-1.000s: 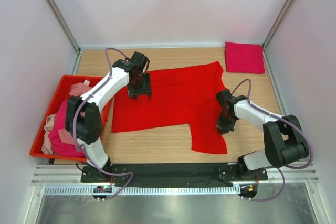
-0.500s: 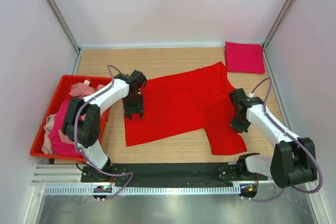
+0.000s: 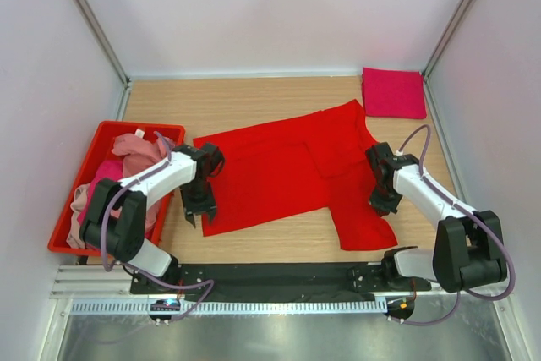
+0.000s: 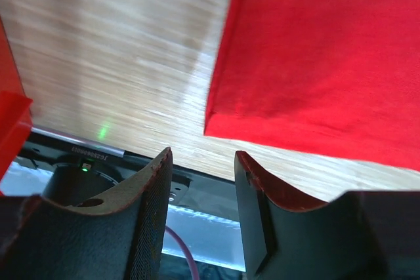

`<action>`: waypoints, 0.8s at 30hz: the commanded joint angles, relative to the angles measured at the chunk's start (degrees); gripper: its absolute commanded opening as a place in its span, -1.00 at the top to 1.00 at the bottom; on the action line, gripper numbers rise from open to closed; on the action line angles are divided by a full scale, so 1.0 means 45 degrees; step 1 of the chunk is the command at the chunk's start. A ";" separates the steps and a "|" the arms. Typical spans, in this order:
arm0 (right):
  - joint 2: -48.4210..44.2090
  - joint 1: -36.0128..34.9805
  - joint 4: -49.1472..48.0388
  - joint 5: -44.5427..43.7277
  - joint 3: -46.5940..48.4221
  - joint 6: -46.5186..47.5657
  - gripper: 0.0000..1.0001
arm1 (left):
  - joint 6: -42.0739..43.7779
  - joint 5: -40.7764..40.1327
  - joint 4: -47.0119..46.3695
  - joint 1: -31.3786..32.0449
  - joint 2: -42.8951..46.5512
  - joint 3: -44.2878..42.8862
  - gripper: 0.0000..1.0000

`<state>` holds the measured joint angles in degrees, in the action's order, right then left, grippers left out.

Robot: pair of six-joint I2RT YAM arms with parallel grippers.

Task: Fold and stack the t-shirts
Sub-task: Fold the tshirt

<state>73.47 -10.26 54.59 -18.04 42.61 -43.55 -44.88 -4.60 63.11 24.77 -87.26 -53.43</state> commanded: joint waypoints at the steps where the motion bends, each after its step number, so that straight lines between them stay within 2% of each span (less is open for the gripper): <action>1: -0.0487 0.0035 -0.0060 -0.0054 0.0219 0.0205 0.98 | -0.1041 0.0124 -0.0704 0.0041 0.0291 0.0466 0.12; 5: -0.0234 0.0035 -0.0041 0.0142 0.0297 0.0341 0.98 | -0.1431 0.0280 -0.0939 0.0042 0.0173 0.0505 0.22; 10: -0.0155 0.0035 -0.0080 0.0259 0.0297 0.0420 0.98 | -0.1588 0.0768 -0.1446 0.0041 0.0096 0.0876 0.23; 16: -0.0155 0.0054 -0.0080 0.0357 0.0277 0.0440 0.98 | -0.1686 0.0905 -0.1758 0.0022 -0.0353 0.1228 0.14; 24: -0.0136 0.0054 -0.0119 0.0416 0.0277 0.0498 0.98 | -0.1706 0.0944 -0.2207 0.0041 -0.1135 0.1677 0.23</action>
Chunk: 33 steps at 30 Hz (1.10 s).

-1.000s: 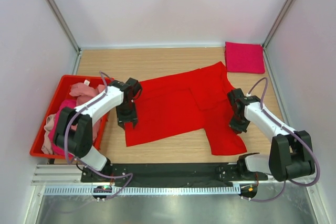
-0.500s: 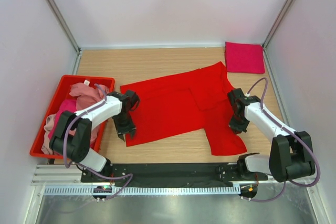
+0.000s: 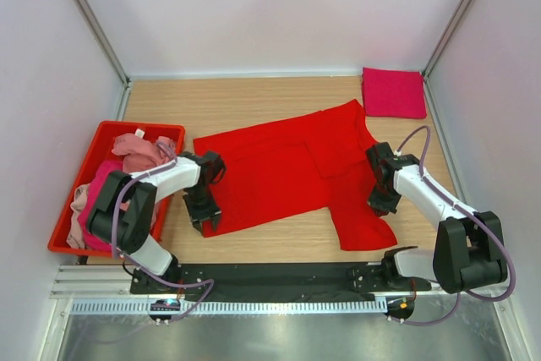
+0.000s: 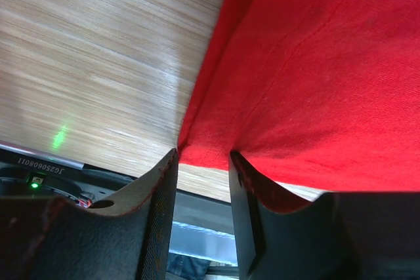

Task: Fold and stack the t-shirts
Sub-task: Fold the tshirt

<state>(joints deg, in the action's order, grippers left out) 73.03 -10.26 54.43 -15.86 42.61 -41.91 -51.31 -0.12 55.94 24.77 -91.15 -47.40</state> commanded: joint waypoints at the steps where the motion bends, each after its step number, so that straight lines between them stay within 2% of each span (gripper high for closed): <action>1: -0.0039 0.0054 -0.0066 -0.0089 0.0258 0.0114 0.98 | -0.0355 -0.0051 -0.0847 0.0022 -0.0329 0.0531 0.23; 2: -0.0039 0.0035 -0.0065 -0.0070 0.0277 0.0134 0.98 | -0.0375 -0.0051 -0.1082 0.0041 -0.0368 0.0668 0.25; 7: -0.0078 0.0054 -0.0066 -0.0031 0.0277 0.0134 0.98 | -0.0297 0.0203 -0.1436 0.0041 -0.0059 0.0826 0.64; 13: -0.0311 0.0054 0.0130 -0.0108 0.0374 0.0095 0.98 | -0.0180 -0.0243 -0.0890 0.0041 0.0587 0.0631 0.89; 21: -0.0528 0.0054 0.0559 -0.0519 0.1369 0.0738 0.98 | 0.0658 -0.1125 0.0027 0.0041 0.1233 -0.0753 0.95; 25: -0.0157 0.0034 0.0483 -0.0871 0.2931 0.1441 0.98 | 0.0952 -0.1107 0.0146 0.0041 0.1175 -0.1536 0.99; 33: 0.1347 0.0054 0.0013 -0.0090 0.5799 0.2165 0.98 | 0.1304 -0.1204 0.0614 0.0022 0.0336 -0.2787 0.99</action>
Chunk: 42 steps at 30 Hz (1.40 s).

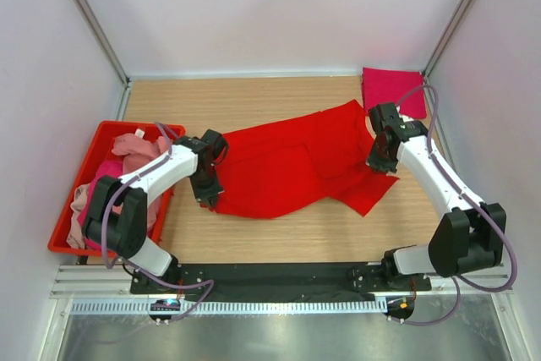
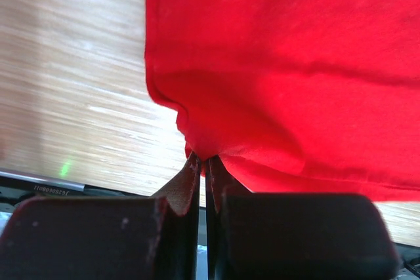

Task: Fold and stack the t-shirts
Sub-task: Fold the tshirt

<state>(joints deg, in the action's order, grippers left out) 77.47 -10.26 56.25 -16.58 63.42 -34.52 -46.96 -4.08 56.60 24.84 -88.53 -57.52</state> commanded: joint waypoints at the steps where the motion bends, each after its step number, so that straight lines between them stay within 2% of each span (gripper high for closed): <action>1: 0.0633 0.0035 -0.0526 0.0129 0.1413 0.0659 0.98 | 0.0376 -0.0325 0.0469 -0.0012 -0.0248 -0.0732 0.99; 6: 0.1746 0.0054 -0.0624 0.0012 0.3265 0.0972 0.98 | 0.0611 -0.0422 0.0683 -0.0363 -0.0365 -0.1105 1.00; 14: 0.3876 0.0054 -0.0780 0.0129 0.5554 0.1304 0.98 | 0.1235 -0.0188 0.0529 -0.1807 -0.1046 -0.1807 0.99; 24: 0.6259 0.0268 -0.0723 0.0343 0.8247 0.1481 0.98 | 0.1861 -0.0306 0.0802 -0.2200 -0.2552 -0.3741 1.00; 42: 0.8017 0.0874 -0.1133 0.1008 0.9032 0.1500 0.98 | 0.1900 -0.0305 0.0528 -0.2825 -0.3627 -0.4659 0.99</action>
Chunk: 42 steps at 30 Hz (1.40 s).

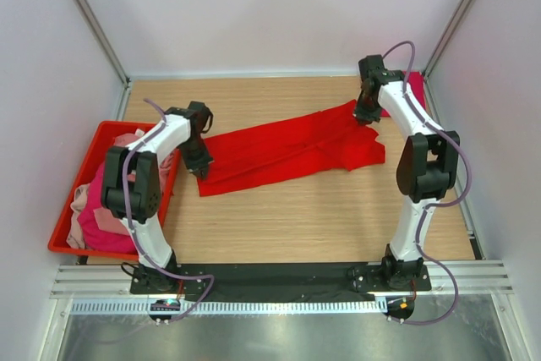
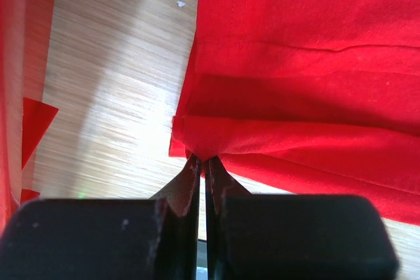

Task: Fold and stack the t-shirts
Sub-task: Fold the tshirt

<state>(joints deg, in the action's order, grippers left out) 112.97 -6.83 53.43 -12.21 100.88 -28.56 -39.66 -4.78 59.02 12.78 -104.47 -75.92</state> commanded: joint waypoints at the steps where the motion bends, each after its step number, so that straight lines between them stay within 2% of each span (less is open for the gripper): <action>1: 0.0227 0.0131 -0.0506 0.0056 0.0765 0.0174 0.98 | 0.0297 -0.0130 0.0008 -0.0163 -0.0144 -0.0628 0.99; 20: 0.2200 0.0385 -0.0330 0.0407 0.2522 0.0310 0.98 | 0.0434 -0.0169 -0.0226 -0.0359 -0.1765 -0.1761 0.96; 23: 0.2395 0.0482 -0.0524 0.0486 0.2641 0.0330 0.98 | 0.0415 -0.0189 -0.0265 -0.0398 -0.1961 -0.1975 0.86; 24: 0.2493 0.0521 -0.0661 0.0583 0.2660 0.0330 0.94 | 0.0395 -0.0189 -0.0284 -0.0378 -0.1981 -0.2015 0.65; 26: 0.2688 0.0561 -0.0856 0.0797 0.2796 0.0350 0.86 | 0.0376 -0.0285 -0.0265 -0.0378 -0.1962 -0.2171 0.52; 27: 0.3076 0.0599 -0.0954 0.0895 0.2952 0.0330 0.81 | 0.0318 -0.0383 -0.0226 -0.0378 -0.1845 -0.2327 0.34; 29: 0.3469 0.0639 -0.0799 0.1226 0.3749 0.0213 0.56 | 0.0317 -0.0734 -0.0051 -0.0378 -0.1340 -0.2561 0.11; 30: 0.3702 0.0658 -0.0799 0.1267 0.3967 0.0232 0.48 | 0.0375 -0.0852 0.0027 -0.0378 -0.1143 -0.2794 0.08; 31: 0.3821 0.0639 -0.0702 0.1287 0.4626 0.0329 0.26 | 0.0414 -0.1143 0.0260 -0.0378 -0.0909 -0.2893 0.03; 34: 0.4173 0.0639 0.0584 0.0722 0.6383 0.0661 -0.07 | 0.0939 -0.1127 0.0438 -0.0222 0.0145 -0.3070 -0.04; 37: 0.3747 0.0426 0.1563 0.0350 0.6646 0.1130 -0.16 | 0.1370 -0.0465 0.0166 0.0109 0.1064 -0.2585 -0.07; 38: 0.3415 0.0250 0.1564 0.0330 0.6355 0.1189 -0.16 | 0.1449 0.0485 -0.0203 0.0168 0.1259 -0.2389 -0.01; 42: 0.1676 -0.1193 0.0415 0.0740 0.3798 0.1443 -0.17 | 0.1859 0.2443 -0.1181 0.0637 0.1672 -0.1314 0.04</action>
<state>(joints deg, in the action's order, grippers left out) 128.05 -6.39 56.21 -9.41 122.23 -24.21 -34.11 -1.85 56.86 13.91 -97.06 -84.71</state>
